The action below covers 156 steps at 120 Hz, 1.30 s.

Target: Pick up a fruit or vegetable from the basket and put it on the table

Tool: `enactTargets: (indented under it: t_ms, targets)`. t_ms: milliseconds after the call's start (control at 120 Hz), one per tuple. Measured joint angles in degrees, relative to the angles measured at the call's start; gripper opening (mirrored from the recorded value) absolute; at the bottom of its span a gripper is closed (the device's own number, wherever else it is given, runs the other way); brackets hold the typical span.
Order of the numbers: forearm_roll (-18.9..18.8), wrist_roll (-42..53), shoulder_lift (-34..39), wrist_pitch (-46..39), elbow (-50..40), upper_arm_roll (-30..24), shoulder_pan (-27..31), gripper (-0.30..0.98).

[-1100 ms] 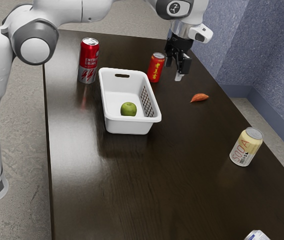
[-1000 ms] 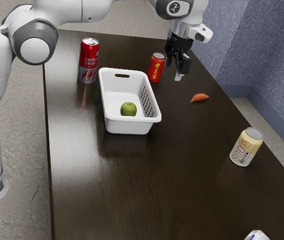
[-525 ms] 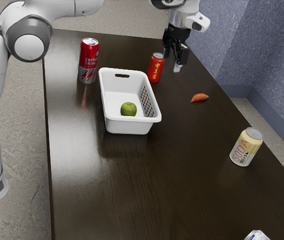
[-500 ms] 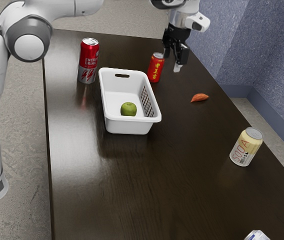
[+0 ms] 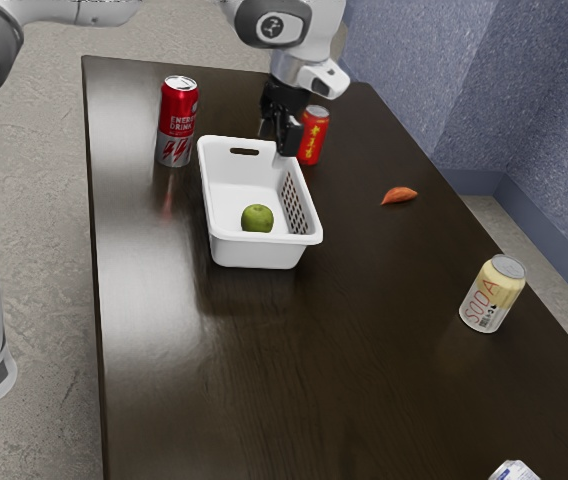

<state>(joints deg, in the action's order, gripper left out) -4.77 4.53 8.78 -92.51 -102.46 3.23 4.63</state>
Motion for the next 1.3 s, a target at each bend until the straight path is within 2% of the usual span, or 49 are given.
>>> enactTargets:
  t_ms: [150,258,500,900,1300]
  targets:
    - [-0.06,2.89,-3.29,-5.28,-3.97,0.96,-0.38,0.69]
    - [0.31,4.58,-4.16,-9.07,-7.26,2.70,0.41,0.69]
    - [1.16,7.41,-5.60,-14.49,-10.73,3.00,0.11,0.69]
    - [1.95,10.23,-5.72,-19.17,-16.05,3.83,0.15,0.69]
    - [3.07,11.71,-8.70,-22.50,-16.69,3.89,0.24,0.69]
